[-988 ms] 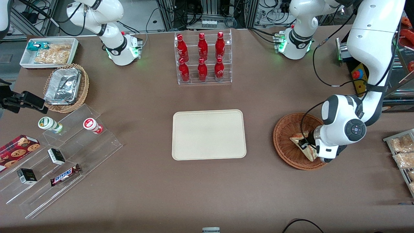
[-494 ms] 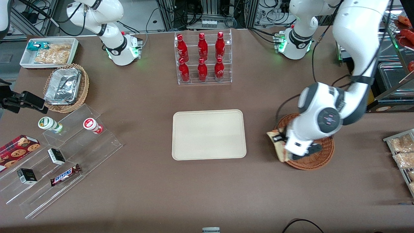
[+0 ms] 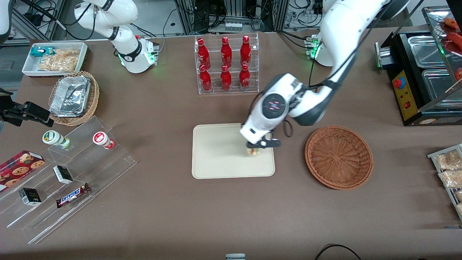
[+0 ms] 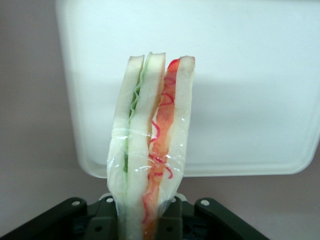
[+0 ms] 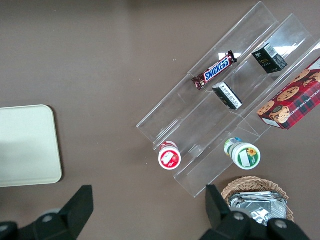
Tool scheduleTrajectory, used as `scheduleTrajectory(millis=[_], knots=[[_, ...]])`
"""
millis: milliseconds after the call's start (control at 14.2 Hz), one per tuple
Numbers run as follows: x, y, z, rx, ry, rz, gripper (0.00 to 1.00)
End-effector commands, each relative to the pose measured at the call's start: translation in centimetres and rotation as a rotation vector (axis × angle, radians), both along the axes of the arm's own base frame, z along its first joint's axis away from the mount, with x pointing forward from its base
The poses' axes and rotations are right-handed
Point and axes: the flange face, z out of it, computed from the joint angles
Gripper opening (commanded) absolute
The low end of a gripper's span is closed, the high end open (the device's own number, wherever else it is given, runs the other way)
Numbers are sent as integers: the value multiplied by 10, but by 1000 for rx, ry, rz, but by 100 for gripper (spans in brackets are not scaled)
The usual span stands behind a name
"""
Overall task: Place sandwich from basket to tray
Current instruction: 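Lower the sandwich onto the tray and open the left gripper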
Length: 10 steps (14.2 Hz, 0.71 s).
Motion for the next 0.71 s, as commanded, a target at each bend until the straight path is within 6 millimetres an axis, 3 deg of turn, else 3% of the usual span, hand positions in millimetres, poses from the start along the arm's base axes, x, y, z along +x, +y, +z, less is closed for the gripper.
scheduleTrajectory(millis=[0, 282, 424, 565, 635], knots=[[11, -30, -19, 18, -24, 25, 13], [31, -56, -51, 8, -78, 83, 26], [32, -56, -54, 19, -86, 96, 55], [33, -55, -55, 25, -98, 88, 100], [36, -51, -55, 43, -119, 80, 100]])
